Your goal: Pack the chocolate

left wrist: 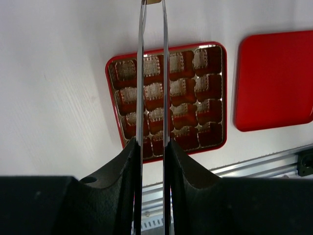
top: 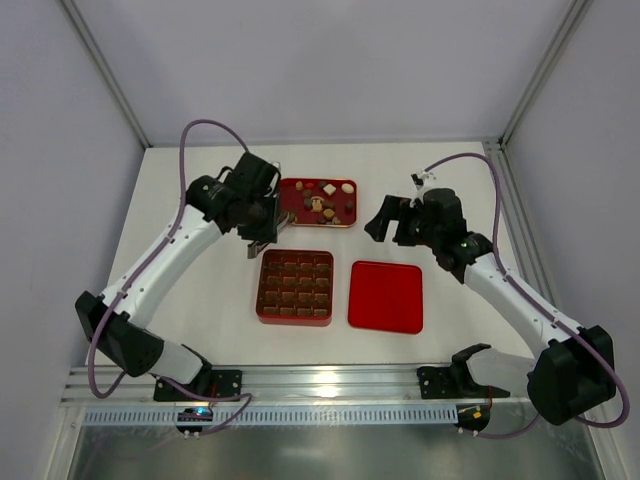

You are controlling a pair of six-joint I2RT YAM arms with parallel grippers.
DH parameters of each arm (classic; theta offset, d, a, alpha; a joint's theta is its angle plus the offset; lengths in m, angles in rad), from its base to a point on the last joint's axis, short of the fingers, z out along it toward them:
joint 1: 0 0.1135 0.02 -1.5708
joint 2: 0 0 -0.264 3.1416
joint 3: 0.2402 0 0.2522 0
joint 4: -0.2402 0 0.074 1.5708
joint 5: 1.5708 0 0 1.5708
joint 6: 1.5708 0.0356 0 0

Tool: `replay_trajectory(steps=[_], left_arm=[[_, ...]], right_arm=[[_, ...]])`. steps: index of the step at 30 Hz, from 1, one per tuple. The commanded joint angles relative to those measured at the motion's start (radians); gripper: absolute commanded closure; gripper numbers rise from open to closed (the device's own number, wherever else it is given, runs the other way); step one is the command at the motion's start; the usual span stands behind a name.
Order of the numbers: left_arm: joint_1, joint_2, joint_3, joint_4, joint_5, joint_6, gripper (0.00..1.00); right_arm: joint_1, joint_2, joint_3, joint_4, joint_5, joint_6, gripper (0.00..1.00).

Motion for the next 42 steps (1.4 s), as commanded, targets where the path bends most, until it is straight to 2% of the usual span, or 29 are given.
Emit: replay_trajectory(steps=[1,8,15,31,42], left_arm=[[-0.010,-0.099,-0.057,-0.029,0.028,-0.020,0.77],[-0.012,-0.227,-0.172,-0.070,0.028,-0.028,0.76],[-0.012,-0.289,-0.255,-0.070,0.032,-0.043,0.76],[-0.012,-0.285,-0.351,-0.023,0.022,-0.054,0.75],[-0.012,-0.277,-0.353,-0.023,0.017,-0.054,0.65]], right_arm=[[0.023,0.022,0.033,0.047,0.026,0.013,0.00],[0.049,0.037,0.032,0.048,0.051,0.026,0.00],[0.062,0.040,0.026,0.043,0.065,0.033,0.00],[0.074,0.045,0.024,0.034,0.066,0.032,0.00],[0.072,0.057,0.033,0.037,0.060,0.030,0.00]])
